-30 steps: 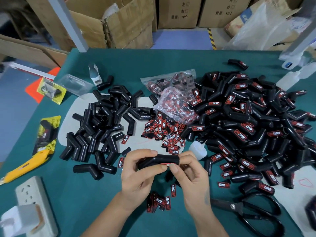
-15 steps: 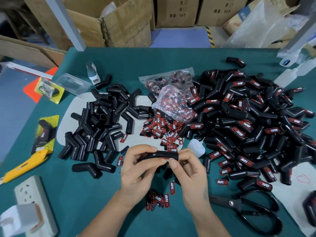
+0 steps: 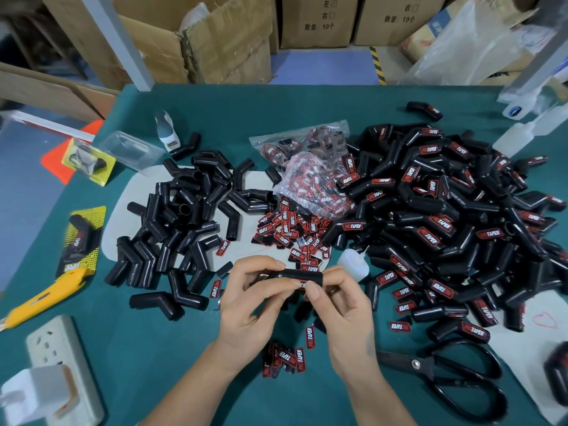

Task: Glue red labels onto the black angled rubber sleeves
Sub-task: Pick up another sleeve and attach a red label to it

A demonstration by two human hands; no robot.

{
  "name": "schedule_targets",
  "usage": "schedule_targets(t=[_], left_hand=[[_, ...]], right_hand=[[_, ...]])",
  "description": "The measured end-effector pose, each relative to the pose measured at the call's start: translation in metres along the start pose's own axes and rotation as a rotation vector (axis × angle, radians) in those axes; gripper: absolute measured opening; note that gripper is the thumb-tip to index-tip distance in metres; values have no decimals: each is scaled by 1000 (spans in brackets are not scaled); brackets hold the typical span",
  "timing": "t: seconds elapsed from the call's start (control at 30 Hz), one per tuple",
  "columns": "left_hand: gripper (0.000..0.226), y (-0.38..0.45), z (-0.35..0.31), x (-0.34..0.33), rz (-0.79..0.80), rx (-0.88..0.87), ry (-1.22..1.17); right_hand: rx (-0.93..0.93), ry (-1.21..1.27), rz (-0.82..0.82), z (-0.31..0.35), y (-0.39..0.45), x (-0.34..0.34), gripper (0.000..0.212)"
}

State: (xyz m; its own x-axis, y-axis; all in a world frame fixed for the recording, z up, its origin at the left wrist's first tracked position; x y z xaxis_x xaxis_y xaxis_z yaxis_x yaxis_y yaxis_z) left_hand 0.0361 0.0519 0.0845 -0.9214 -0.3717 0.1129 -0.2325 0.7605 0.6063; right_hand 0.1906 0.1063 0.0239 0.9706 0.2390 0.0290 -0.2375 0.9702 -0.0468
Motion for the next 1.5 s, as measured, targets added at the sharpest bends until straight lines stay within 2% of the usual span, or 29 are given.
schedule_targets(t=[0.3, 0.5, 0.67, 0.8, 0.97, 1.07, 1.17, 1.3, 1.5], left_hand=[[12, 0, 4, -1, 20, 56, -36], [13, 0, 10, 0, 5, 128, -80], [16, 2, 10, -4, 35, 122, -50], [15, -1, 16, -4, 29, 189, -108], [15, 3, 26, 1, -8, 311, -264], [15, 4, 28, 1, -4, 342, -280], [14, 4, 27, -1, 26, 342, -267], [14, 3, 29, 0, 33, 356, -236], [15, 3, 29, -2, 59, 353, -202]], right_hand=[[-14, 20, 30, 0, -1, -3, 41], [-1, -7, 23, 4, -1, -2, 50], [-30, 18, -4, 2, 0, 0, 59], [-16, -20, -19, 4, 0, 1, 47], [109, -136, -176, 19, -5, 14, 4], [282, -206, -240, 38, -9, 18, 18], [391, -311, -228, 49, -11, 14, 18], [364, -350, -221, 48, -9, 13, 12], [320, -360, -186, 45, -6, 11, 14]])
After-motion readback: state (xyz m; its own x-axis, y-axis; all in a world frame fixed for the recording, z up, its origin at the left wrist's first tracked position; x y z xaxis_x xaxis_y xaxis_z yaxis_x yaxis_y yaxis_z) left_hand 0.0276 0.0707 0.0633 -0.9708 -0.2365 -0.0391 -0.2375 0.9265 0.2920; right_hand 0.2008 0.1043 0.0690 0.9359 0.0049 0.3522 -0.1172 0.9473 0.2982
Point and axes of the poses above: each hand's wrist, its own y-axis towards the middle knuckle, its own x-axis out of the back of the hand, z = x × y, the point moved 9 cm from there along y, towards the middle knuckle, and after that the axes turned 12 degrees about -y, right-handed, at the moved point
